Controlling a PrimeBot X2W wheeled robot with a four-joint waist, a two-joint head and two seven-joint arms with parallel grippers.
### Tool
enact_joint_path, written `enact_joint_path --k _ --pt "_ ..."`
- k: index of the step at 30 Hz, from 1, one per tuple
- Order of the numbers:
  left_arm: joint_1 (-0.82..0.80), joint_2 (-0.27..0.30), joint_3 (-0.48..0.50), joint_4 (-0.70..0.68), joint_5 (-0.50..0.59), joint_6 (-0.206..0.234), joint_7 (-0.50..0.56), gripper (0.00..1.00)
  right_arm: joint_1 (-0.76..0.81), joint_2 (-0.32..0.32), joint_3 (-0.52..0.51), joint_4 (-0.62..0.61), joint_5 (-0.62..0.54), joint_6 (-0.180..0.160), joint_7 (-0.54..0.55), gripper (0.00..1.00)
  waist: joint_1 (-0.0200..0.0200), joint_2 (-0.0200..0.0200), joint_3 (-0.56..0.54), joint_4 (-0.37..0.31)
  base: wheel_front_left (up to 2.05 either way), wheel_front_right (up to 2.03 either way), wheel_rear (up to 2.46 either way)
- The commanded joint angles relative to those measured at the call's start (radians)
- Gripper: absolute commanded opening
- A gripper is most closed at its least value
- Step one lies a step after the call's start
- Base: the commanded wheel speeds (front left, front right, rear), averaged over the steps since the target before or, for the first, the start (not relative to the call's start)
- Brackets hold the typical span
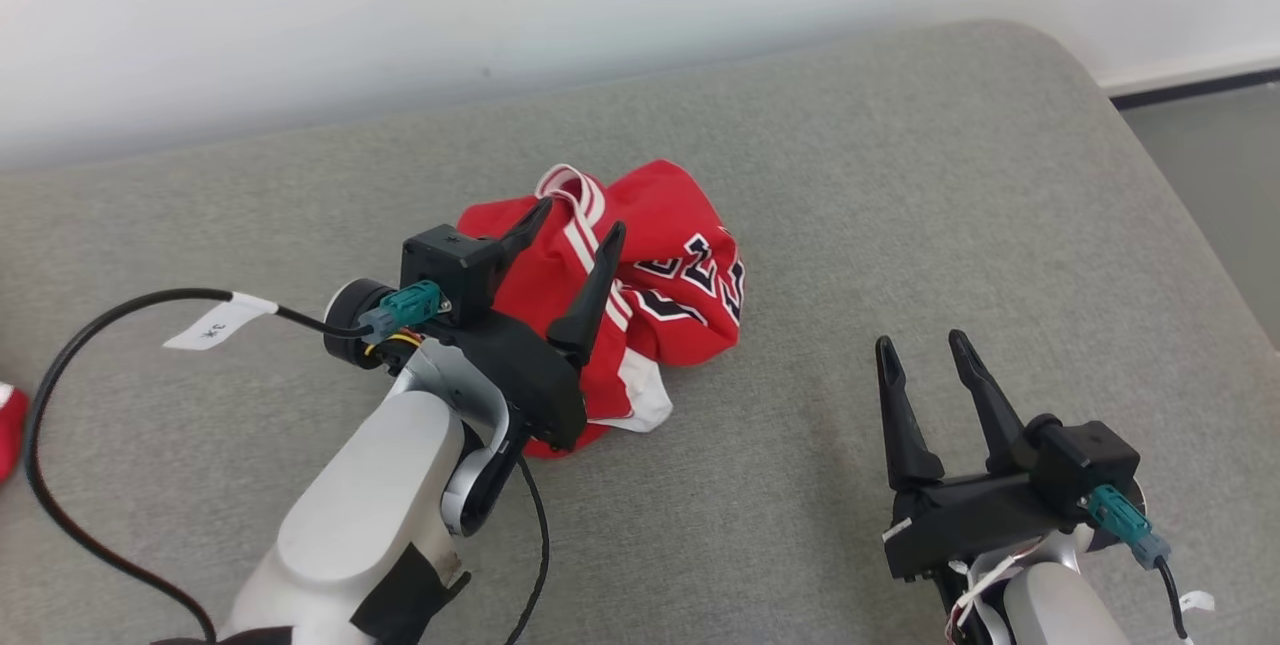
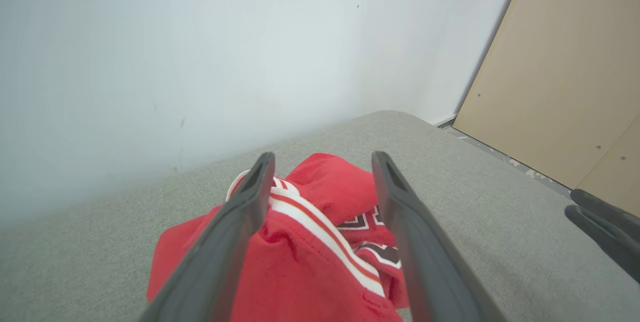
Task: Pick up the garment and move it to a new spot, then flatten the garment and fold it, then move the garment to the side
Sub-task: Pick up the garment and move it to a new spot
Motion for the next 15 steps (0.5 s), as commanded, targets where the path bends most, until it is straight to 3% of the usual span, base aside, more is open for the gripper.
enact_joint_path --k 1,6,15 --pt "-0.009 0.017 0.001 -0.011 0.003 0.006 -0.008 1.0 0.02 -0.001 -0.007 0.002 -0.011 0.003 -0.002 1.0 0.0 -0.0001 -0.033 0.034 0.0 0.0 0.0" --pt "0.012 0.057 0.015 -0.039 0.012 0.029 -0.015 1.0 0.032 -0.001 -0.019 0.005 -0.023 0.003 -0.002 1.0 0.0 -0.0001 -0.055 0.066 0.0 0.0 0.0" --pt "0.144 0.204 0.095 -0.14 -0.015 0.103 -0.035 1.0 0.05 -0.001 -0.045 0.006 -0.04 0.003 -0.002 1.0 0.0 -0.0001 -0.088 0.122 0.0 0.0 0.0"
